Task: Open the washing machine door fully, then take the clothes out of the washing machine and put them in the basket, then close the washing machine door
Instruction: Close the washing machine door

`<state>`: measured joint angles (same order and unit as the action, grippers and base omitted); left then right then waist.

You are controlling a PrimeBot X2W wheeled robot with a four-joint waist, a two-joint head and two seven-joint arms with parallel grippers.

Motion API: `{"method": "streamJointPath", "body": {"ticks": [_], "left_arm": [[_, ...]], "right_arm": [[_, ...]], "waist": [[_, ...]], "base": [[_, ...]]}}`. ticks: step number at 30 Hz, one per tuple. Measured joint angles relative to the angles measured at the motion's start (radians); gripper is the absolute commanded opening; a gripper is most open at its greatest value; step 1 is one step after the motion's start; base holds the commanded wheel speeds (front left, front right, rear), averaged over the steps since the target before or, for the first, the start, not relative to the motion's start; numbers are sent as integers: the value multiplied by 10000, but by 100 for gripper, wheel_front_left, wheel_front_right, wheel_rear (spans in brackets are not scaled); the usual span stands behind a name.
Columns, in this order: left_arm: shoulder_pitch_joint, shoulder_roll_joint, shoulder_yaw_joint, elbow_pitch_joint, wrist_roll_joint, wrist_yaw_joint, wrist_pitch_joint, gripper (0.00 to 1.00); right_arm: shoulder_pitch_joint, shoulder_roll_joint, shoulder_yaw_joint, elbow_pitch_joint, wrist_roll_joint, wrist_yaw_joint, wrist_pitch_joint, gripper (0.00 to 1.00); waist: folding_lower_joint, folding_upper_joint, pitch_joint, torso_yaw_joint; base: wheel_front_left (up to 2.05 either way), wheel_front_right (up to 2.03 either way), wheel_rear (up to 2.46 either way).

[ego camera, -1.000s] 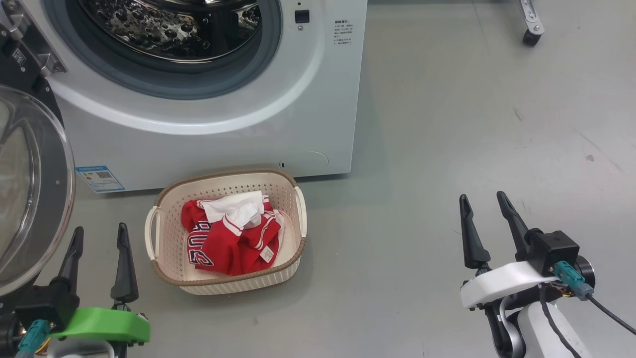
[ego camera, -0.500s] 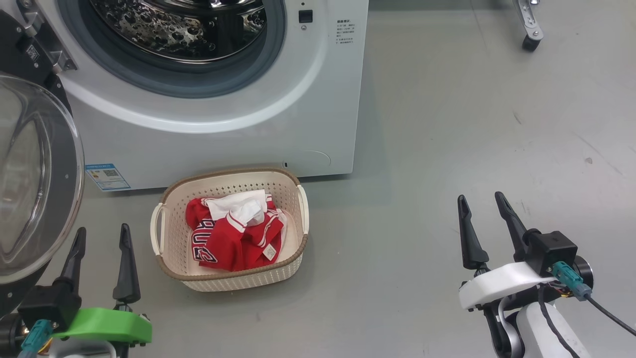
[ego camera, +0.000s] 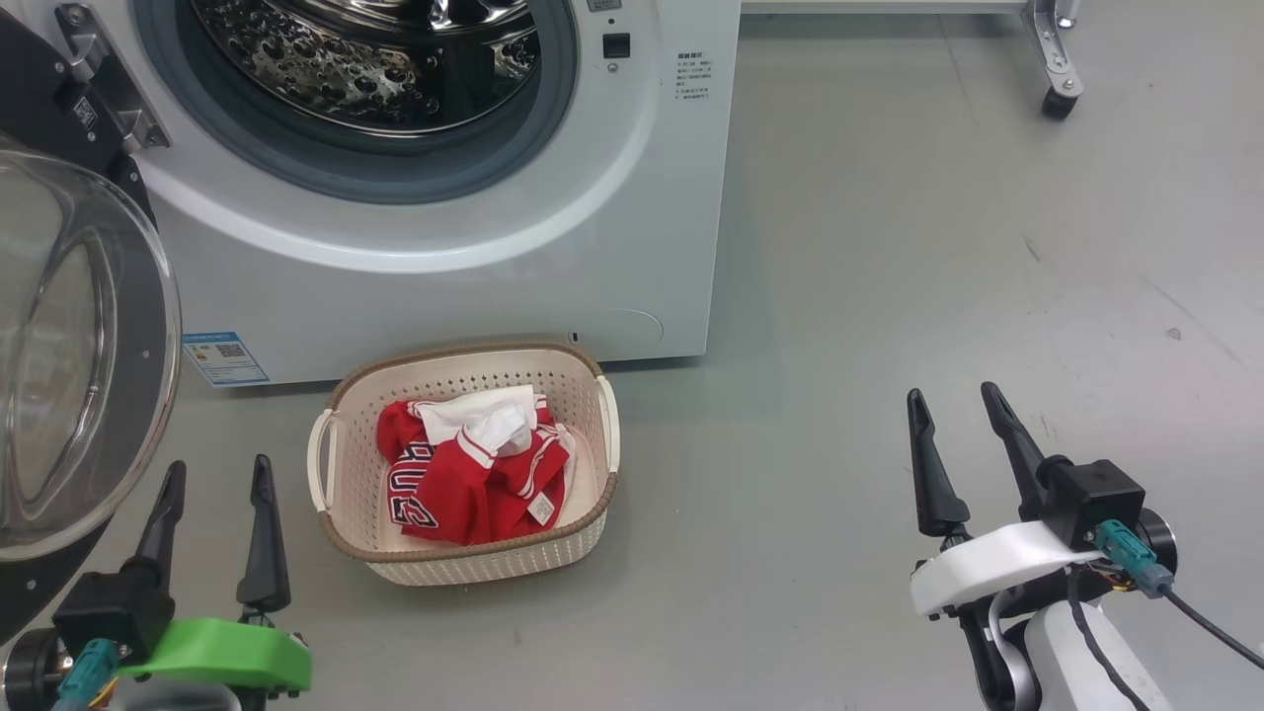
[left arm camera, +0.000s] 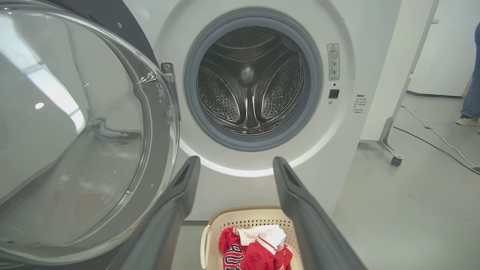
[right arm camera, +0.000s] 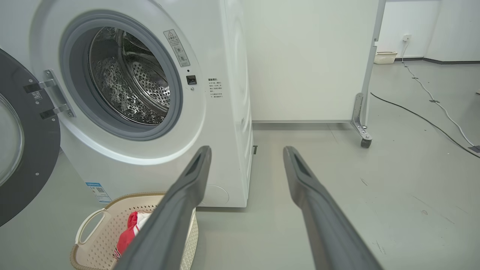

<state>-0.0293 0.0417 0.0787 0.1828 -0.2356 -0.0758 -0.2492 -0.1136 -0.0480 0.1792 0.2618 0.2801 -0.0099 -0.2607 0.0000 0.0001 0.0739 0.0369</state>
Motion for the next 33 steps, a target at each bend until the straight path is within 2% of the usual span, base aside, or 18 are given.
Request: {"method": "streamJointPath", "body": {"ticks": [14, 33], "left_arm": [[100, -17, -316, 412, -19, 2, 0, 100], [100, -17, -405, 706, -282, 280, 0, 100]], "right_arm": [[111, 4, -111, -25, -15, 0, 0, 100], [201, 10, 88, -23, -111, 88, 0, 100]], "waist": [[0, 0, -79, 650], [0, 0, -86, 2422]], "base": [[0, 0, 0], [0, 0, 0]]}}
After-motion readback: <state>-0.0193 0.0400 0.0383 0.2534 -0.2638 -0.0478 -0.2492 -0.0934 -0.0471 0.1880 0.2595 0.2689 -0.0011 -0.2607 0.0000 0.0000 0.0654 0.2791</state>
